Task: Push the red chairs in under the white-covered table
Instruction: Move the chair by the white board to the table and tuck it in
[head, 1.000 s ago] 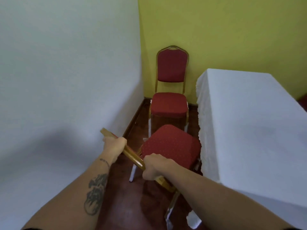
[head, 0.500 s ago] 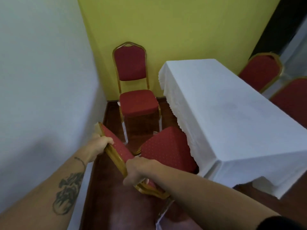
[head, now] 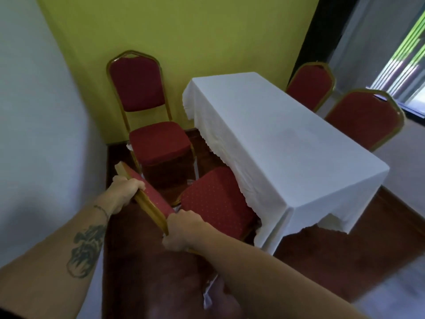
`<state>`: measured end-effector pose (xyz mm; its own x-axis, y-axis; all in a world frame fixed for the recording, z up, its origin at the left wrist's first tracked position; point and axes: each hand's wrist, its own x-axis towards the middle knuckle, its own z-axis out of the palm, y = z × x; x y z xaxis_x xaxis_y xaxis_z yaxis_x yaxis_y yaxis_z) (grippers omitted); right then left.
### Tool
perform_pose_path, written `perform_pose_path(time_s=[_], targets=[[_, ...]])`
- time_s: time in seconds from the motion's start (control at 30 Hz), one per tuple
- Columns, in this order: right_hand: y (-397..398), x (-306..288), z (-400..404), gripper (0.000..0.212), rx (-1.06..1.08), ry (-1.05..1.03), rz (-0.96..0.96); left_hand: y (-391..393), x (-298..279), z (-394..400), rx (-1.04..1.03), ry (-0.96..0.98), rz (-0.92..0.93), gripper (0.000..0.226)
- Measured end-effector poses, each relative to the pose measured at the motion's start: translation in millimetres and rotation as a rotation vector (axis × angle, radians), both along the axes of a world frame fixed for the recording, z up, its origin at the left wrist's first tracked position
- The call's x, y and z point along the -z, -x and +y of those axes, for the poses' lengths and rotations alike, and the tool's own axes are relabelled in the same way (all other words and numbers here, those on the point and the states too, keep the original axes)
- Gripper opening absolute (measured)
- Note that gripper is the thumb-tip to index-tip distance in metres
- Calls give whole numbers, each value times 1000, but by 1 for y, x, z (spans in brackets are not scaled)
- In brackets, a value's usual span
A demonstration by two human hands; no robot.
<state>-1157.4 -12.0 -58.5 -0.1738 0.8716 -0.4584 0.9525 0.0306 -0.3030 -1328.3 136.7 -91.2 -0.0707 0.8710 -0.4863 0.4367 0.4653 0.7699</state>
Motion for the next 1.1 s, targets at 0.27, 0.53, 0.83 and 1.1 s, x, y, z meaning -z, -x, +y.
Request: perform_pose_path(time_s=[0.27,0.53,0.83,1.1], targets=[[-5,10,45,64,94,7,-20,-37,-30,17,-70,-18,-28,84],[-23,25,72,82,266,100,154,-61,-18,20,-123,-111,-175,55],[-37,31,115,88,289,123,201,-74,-19,72,40,-125,-188,39],[-58,36,157,89,317,117,224,-108,-25,120,69,-91,-144,59]])
